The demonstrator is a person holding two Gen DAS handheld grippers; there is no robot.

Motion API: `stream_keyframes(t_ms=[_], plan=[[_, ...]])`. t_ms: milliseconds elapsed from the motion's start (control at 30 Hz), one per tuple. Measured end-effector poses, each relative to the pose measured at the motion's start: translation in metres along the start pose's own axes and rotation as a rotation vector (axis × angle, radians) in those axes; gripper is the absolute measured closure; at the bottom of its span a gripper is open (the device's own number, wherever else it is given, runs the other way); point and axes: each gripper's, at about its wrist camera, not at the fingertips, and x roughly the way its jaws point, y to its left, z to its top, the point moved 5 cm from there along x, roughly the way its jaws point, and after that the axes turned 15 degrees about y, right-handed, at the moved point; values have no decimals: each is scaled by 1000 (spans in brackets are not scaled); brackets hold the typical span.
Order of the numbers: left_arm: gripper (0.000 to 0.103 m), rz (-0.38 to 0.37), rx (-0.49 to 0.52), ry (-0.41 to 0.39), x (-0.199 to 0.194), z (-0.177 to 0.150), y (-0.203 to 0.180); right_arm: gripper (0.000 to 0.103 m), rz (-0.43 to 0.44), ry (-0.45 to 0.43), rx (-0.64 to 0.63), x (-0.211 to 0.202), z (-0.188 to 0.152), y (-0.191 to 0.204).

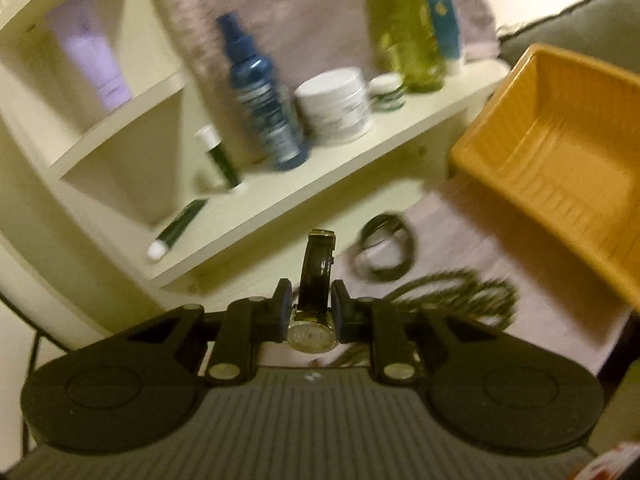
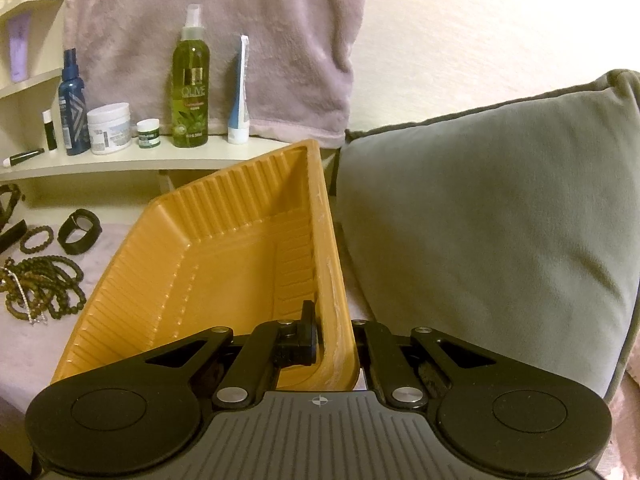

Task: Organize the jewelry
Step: 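Lift the silver watch with the left gripper and release it into the tray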

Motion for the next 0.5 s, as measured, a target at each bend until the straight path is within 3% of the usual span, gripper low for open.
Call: stream_keyframes(t_ms=[333, 500], plan=[[85, -287, -82, -61, -18, 46, -98, 99, 11, -8, 1, 0, -1, -1], [85, -383, -102, -54, -15, 54, -145, 99, 12, -8, -7, 0, 0, 1]])
